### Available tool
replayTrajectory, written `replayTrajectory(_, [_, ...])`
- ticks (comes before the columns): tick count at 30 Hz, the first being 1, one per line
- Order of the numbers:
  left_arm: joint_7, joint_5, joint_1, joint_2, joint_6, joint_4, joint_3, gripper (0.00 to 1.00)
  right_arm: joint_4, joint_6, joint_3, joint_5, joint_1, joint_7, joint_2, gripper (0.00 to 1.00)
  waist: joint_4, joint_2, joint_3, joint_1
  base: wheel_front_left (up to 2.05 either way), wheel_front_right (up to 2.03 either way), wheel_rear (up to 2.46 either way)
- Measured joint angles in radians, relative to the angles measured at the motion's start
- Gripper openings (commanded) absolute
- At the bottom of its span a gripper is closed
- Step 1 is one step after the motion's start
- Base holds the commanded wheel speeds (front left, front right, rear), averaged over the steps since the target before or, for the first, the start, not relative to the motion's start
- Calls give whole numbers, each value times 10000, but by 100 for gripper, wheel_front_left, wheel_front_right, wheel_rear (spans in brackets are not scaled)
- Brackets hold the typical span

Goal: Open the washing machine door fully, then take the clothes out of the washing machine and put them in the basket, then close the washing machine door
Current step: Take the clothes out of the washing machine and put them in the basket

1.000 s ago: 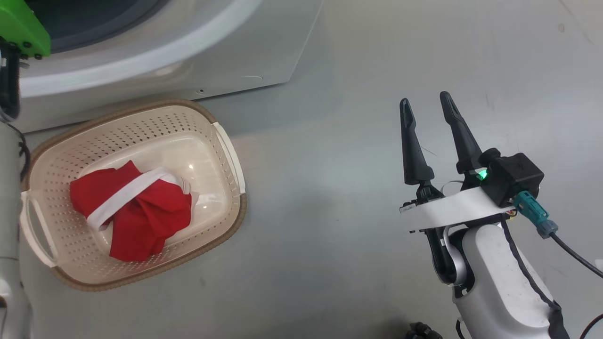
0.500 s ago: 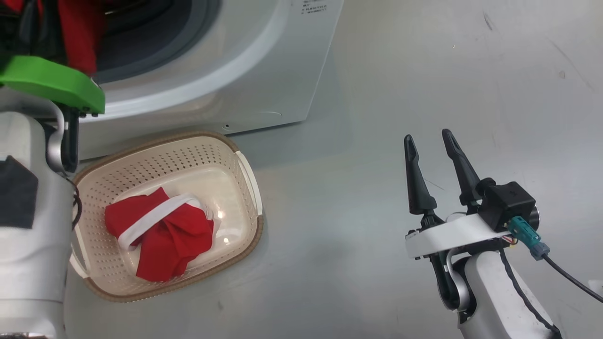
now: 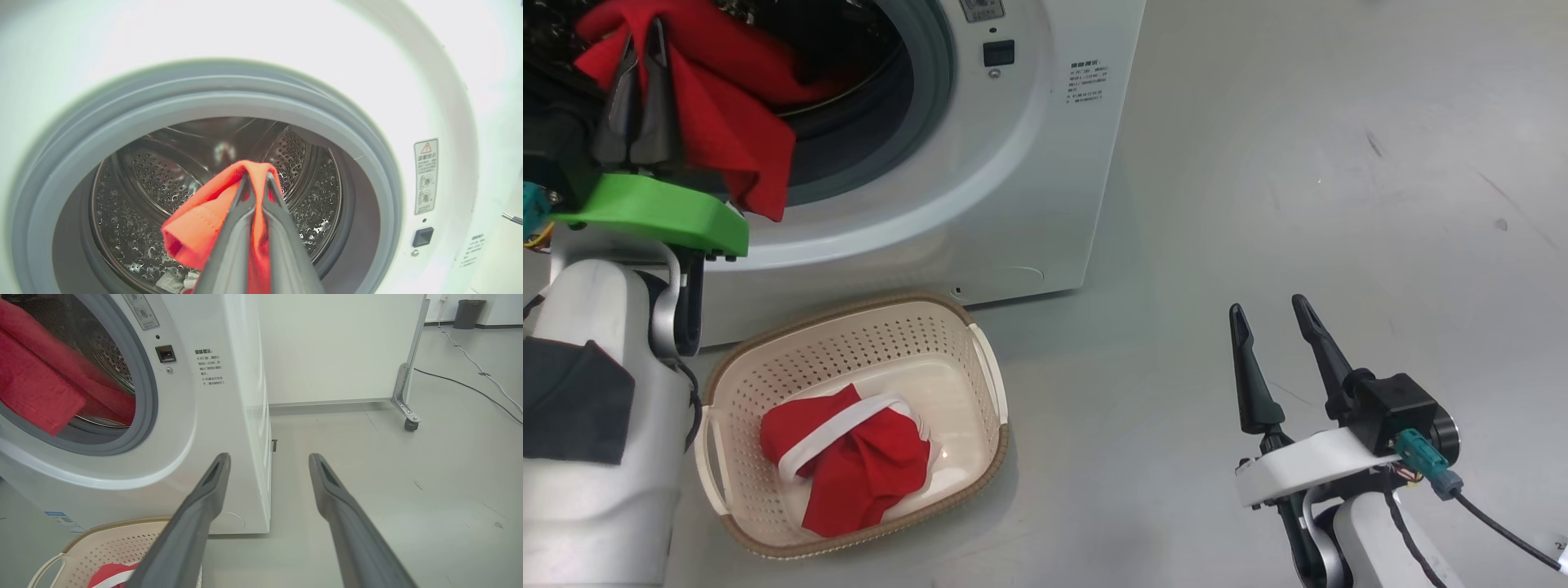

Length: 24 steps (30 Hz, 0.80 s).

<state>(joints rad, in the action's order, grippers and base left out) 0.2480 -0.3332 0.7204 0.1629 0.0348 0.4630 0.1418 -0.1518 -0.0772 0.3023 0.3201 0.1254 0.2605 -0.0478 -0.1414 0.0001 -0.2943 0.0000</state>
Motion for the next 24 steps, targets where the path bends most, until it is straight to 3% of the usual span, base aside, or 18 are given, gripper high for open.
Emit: replayTrajectory(24, [12, 178, -2605, -221, -658, -3413, 203, 0, -121, 142, -71, -675, -1285, 0, -261, 100, 750, 0, 2048, 0, 0, 0, 0])
